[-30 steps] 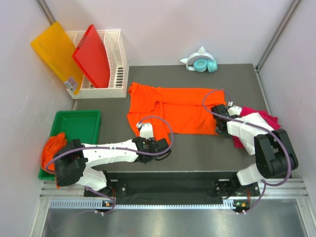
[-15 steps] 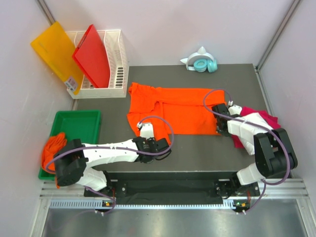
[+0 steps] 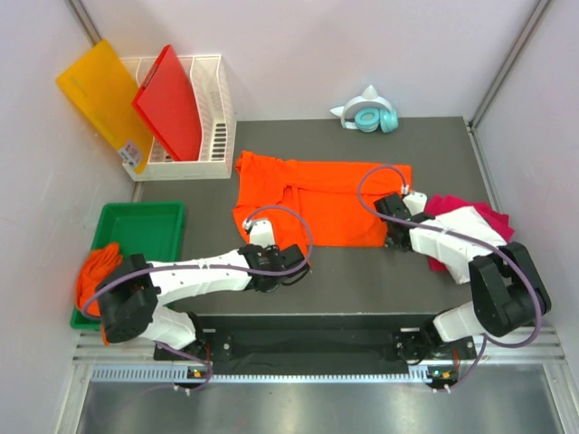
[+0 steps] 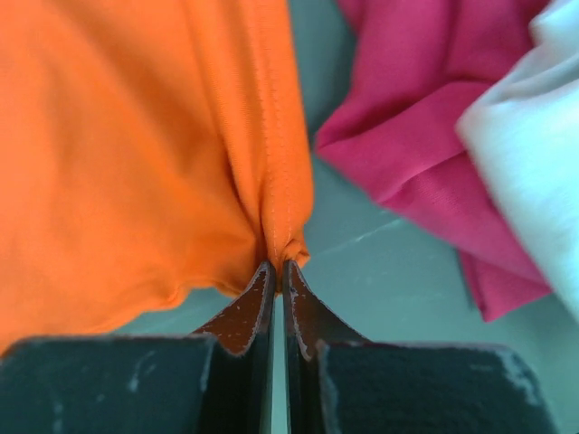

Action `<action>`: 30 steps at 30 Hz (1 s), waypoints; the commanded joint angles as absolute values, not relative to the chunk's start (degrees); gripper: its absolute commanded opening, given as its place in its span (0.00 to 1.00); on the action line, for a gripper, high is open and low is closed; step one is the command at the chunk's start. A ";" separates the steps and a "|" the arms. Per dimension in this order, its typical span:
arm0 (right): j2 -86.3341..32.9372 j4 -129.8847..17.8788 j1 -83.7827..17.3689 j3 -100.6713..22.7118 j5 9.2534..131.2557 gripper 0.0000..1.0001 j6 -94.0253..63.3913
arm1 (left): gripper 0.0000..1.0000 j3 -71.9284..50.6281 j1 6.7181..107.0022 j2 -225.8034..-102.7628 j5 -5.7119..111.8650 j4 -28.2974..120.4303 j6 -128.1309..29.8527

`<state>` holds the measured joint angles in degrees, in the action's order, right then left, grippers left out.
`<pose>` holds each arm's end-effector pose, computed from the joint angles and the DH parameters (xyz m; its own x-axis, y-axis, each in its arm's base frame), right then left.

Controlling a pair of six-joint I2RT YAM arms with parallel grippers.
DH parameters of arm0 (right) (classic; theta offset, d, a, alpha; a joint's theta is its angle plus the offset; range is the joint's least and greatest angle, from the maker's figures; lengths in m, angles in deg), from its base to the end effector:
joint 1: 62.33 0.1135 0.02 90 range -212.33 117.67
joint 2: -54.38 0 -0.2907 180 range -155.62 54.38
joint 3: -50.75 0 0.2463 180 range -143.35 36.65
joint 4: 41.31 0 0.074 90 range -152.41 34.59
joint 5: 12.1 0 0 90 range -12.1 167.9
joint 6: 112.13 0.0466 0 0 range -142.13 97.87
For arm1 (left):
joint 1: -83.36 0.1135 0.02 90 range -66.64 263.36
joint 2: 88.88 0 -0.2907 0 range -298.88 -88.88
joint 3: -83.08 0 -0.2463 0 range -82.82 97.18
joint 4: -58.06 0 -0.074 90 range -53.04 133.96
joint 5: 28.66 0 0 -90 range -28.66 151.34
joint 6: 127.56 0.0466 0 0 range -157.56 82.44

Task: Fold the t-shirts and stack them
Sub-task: Grap the side of the flattened tshirt closest away from the robot with both arms

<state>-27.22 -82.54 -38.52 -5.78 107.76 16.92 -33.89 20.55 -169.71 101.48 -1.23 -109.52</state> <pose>0.2350 0.0783 0.1920 -0.7558 0.2637 -0.5994 0.3981 0.9118 -0.1008 0.1330 -0.1932 0.2183 -0.7219 -0.1855 -0.6667 -0.2333 0.9722 -0.0178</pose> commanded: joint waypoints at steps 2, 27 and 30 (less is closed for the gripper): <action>-25.07 -84.14 -33.69 -5.80 108.31 0.00 18.03 | 0.00 -32.63 20.43 -166.31 102.12 -4.46 -111.65; -15.49 -90.04 -41.05 -9.92 112.44 0.00 13.47 | 0.00 -28.24 23.57 -163.50 108.89 -6.93 -109.73; -15.93 -89.95 -42.11 -10.37 112.00 0.00 13.90 | 0.00 -28.41 28.32 -163.15 108.54 -4.91 -106.13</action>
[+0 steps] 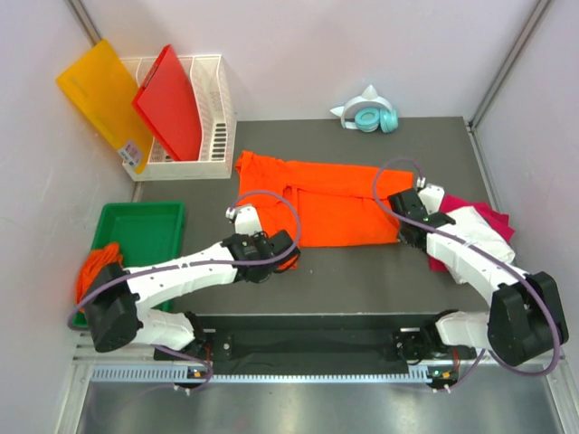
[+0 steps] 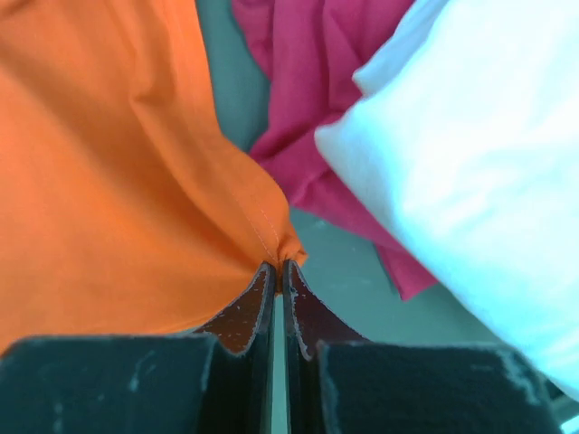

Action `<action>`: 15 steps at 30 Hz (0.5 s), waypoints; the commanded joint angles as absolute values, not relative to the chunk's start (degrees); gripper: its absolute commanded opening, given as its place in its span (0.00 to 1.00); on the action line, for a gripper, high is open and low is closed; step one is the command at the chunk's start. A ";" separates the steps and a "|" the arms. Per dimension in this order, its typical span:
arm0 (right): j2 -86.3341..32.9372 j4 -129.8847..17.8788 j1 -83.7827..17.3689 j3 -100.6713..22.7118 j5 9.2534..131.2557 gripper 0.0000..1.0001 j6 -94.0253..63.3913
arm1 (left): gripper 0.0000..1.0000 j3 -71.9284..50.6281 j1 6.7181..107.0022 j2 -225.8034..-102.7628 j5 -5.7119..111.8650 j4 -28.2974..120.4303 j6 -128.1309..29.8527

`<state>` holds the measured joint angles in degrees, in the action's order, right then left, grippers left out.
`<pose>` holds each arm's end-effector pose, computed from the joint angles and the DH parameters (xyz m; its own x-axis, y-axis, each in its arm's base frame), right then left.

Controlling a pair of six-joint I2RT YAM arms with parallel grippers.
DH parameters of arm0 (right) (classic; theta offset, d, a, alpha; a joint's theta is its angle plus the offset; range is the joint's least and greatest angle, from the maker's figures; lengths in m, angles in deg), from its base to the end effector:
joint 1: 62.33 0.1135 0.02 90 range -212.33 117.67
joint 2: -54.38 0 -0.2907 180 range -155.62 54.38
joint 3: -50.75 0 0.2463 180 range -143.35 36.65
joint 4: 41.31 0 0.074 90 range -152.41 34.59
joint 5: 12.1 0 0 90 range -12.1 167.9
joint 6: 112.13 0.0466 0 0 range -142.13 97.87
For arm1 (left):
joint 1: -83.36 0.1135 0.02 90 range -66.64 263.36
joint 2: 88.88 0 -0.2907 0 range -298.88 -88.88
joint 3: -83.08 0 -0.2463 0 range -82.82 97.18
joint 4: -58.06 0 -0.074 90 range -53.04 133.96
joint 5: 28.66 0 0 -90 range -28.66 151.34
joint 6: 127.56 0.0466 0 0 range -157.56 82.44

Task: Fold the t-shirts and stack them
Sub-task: Grap the side of the flattened tshirt closest away from the robot with both arms, then fold the other side of the tshirt into a rectangle

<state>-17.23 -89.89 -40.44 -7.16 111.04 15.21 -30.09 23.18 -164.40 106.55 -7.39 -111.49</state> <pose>0.2138 0.0584 0.2310 -0.6993 0.2664 -0.6634 0.4376 0.8933 -0.1026 0.1381 -0.1744 0.2550 -0.6271 -0.2673 -0.7317 -0.3172 0.9455 -0.0736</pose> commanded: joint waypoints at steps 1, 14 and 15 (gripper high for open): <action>-16.10 -89.95 -42.21 -10.72 112.08 0.00 14.08 | 0.00 -28.41 29.47 -162.88 108.27 -4.38 -105.16; -16.28 -90.12 -45.28 -11.86 112.96 0.00 14.17 | 0.00 -26.57 44.24 -161.65 105.90 2.03 -93.38; -16.37 -90.04 -45.63 -11.95 112.88 0.00 14.08 | 0.00 -26.31 44.86 -161.91 105.55 2.30 -92.85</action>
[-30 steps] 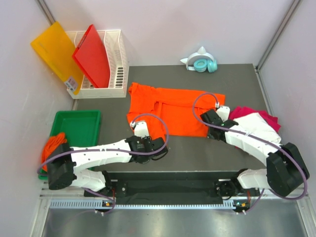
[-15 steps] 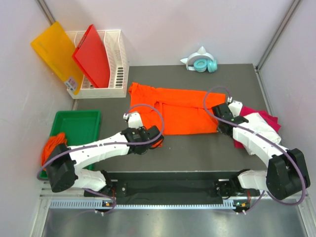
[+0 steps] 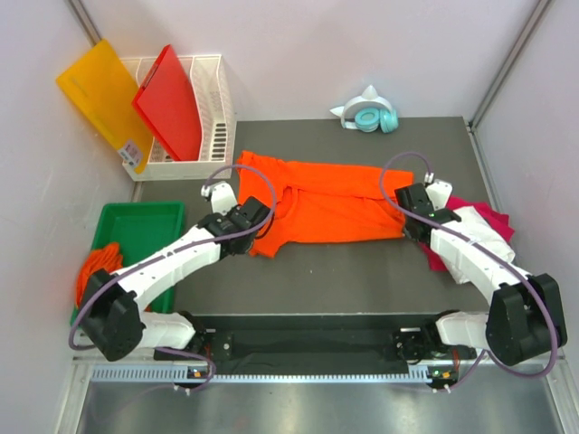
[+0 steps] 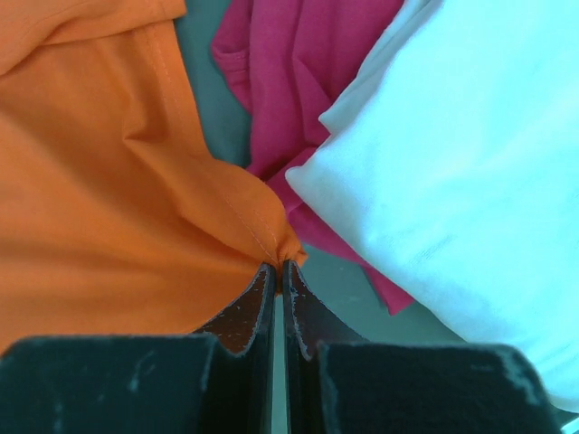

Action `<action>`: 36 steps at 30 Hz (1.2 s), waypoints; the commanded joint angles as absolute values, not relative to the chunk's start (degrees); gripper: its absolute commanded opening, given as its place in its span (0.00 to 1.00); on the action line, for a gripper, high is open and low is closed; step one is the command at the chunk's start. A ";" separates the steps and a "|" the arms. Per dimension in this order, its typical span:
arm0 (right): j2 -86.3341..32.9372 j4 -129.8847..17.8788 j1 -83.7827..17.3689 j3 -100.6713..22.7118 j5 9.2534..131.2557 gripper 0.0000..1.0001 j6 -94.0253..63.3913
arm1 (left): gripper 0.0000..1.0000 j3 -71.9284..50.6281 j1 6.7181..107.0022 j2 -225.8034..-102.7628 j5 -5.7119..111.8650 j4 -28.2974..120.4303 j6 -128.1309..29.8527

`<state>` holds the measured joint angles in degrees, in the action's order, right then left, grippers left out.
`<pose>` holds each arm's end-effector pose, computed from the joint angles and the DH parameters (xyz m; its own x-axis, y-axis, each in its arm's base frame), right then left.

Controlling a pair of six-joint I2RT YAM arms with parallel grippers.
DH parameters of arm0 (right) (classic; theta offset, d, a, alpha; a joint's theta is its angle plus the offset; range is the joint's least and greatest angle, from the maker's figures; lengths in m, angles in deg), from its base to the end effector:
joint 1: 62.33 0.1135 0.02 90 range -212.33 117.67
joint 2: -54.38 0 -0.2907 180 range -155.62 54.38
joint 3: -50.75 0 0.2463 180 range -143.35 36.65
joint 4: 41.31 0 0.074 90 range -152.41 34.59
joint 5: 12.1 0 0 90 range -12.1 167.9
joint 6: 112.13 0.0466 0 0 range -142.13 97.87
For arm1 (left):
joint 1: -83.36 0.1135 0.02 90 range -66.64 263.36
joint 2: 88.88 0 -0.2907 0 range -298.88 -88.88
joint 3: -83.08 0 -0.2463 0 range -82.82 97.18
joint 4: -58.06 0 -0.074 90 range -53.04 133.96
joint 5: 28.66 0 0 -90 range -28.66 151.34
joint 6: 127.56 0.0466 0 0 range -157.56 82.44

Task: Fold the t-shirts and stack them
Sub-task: Fold the other side of the tshirt into a rectangle

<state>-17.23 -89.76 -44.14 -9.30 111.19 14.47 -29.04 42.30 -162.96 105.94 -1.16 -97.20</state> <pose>0.2227 0.0463 0.2422 -0.6608 0.3075 -0.6847 0.4904 0.8675 -0.0836 0.1947 -0.1262 0.2690 -0.5601 -0.3269 -0.7612 -0.4666 0.8837 -0.0362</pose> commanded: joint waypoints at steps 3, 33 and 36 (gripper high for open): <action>-16.98 -89.69 -45.72 -12.12 112.44 0.00 14.17 | 0.00 -25.17 46.53 -162.96 104.85 3.53 -91.35; -32.01 -87.14 -48.01 -25.12 112.96 0.00 15.40 | 0.00 -7.69 59.80 -181.86 102.56 13.55 -80.63; -34.64 -87.22 -48.45 -28.02 112.96 0.00 15.84 | 0.00 -3.74 60.59 -185.63 102.29 13.64 -80.01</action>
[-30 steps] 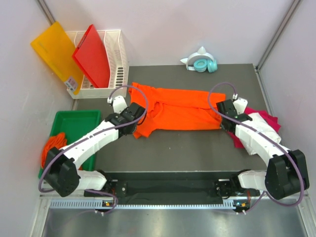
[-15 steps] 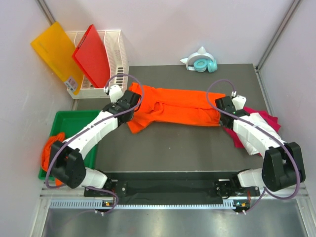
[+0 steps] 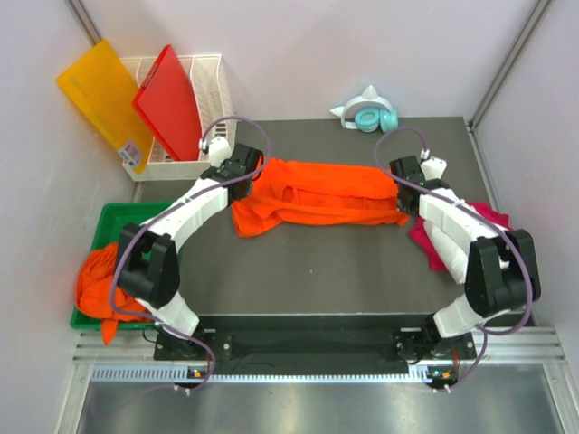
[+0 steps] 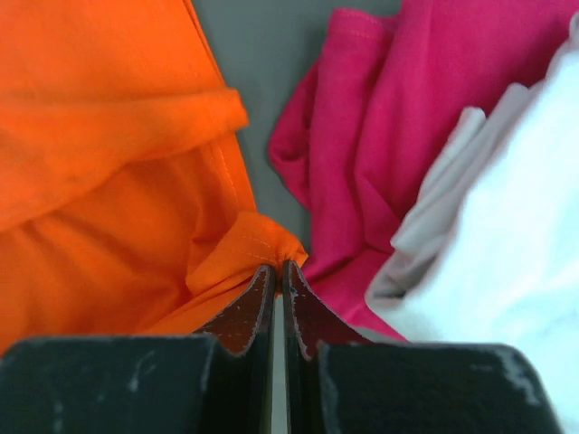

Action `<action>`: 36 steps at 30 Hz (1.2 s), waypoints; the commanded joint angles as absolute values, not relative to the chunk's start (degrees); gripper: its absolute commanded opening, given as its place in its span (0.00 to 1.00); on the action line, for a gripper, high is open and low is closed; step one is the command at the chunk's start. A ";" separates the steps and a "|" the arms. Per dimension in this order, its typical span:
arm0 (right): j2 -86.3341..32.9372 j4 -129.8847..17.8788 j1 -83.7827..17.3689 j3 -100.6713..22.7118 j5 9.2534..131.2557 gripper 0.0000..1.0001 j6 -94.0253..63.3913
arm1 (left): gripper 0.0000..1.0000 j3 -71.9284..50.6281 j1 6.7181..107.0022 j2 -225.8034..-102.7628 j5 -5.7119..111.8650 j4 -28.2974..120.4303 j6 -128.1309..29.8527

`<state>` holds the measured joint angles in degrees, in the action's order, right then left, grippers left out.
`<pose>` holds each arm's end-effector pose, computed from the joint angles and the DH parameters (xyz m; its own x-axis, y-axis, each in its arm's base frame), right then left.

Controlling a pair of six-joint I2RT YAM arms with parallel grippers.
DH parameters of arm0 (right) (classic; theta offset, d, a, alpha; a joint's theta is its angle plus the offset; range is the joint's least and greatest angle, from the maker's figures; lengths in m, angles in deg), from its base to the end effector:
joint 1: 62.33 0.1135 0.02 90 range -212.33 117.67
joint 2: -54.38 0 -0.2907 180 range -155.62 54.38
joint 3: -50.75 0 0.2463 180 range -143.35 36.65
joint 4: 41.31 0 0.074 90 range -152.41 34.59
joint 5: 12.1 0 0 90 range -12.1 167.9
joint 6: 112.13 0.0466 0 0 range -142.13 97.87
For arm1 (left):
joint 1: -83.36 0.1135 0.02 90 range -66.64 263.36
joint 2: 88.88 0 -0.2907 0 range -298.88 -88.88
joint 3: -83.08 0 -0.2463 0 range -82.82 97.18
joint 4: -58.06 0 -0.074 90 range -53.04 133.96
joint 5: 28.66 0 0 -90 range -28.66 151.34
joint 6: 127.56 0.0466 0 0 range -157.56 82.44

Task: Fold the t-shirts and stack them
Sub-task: Fold the other side of the tshirt into a rectangle

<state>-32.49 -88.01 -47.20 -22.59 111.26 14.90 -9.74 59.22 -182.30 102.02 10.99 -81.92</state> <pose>0.2960 0.0535 0.2481 -0.6415 0.3476 -0.6838 0.5410 0.8370 -0.0820 0.3295 -0.1144 0.2892 -0.4915 -0.3607 -0.7926 -0.5440 0.8379 -0.0440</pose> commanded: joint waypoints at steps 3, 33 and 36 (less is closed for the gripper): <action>-37.19 -87.31 -48.71 -31.09 113.05 0.00 16.27 | 0.00 0.57 61.21 -189.24 102.21 13.20 -79.66; -57.94 -87.93 -51.52 -52.47 113.23 0.00 14.17 | 0.00 24.93 63.76 -211.74 101.59 13.64 -75.44; -58.64 -87.75 -52.22 -52.82 112.79 0.00 14.08 | 0.00 25.90 63.67 -212.71 101.24 14.08 -74.91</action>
<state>-58.04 -88.29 -50.43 -49.71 112.29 14.40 22.61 63.44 -212.25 100.78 11.71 -76.41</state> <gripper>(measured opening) 0.013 0.012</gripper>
